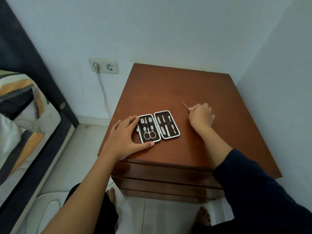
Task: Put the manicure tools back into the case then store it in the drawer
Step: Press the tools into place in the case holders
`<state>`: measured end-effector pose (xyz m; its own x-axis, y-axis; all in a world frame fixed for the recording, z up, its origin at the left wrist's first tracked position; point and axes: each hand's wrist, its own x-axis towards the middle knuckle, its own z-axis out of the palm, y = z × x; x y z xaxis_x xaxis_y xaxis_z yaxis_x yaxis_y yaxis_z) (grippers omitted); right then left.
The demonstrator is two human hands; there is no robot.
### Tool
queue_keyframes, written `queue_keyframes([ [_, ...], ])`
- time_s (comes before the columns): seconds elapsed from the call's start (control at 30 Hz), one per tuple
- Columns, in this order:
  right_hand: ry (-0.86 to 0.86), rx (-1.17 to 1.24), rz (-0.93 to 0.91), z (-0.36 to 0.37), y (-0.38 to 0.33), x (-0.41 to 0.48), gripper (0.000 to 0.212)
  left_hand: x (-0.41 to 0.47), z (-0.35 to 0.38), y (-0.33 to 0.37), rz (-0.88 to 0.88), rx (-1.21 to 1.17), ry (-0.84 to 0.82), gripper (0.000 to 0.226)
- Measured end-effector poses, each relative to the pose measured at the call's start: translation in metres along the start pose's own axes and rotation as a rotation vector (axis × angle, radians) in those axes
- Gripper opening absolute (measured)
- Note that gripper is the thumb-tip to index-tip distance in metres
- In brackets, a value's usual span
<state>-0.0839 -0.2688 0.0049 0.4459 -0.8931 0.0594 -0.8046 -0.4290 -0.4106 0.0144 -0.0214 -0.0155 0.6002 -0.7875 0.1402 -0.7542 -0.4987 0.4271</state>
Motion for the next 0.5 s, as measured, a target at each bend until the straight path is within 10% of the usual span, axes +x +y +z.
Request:
queue_keyframes([
  [0.23, -0.013, 0.525, -0.205, -0.01, 0.011, -0.069, 0.012, -0.001, -0.001, 0.001, -0.008, -0.004, -0.01, 0.112],
  [0.5, -0.025, 0.385, -0.407, -0.002, 0.019, -0.11, 0.015, -0.002, -0.001, 0.002, -0.017, -0.006, -0.012, 0.112],
])
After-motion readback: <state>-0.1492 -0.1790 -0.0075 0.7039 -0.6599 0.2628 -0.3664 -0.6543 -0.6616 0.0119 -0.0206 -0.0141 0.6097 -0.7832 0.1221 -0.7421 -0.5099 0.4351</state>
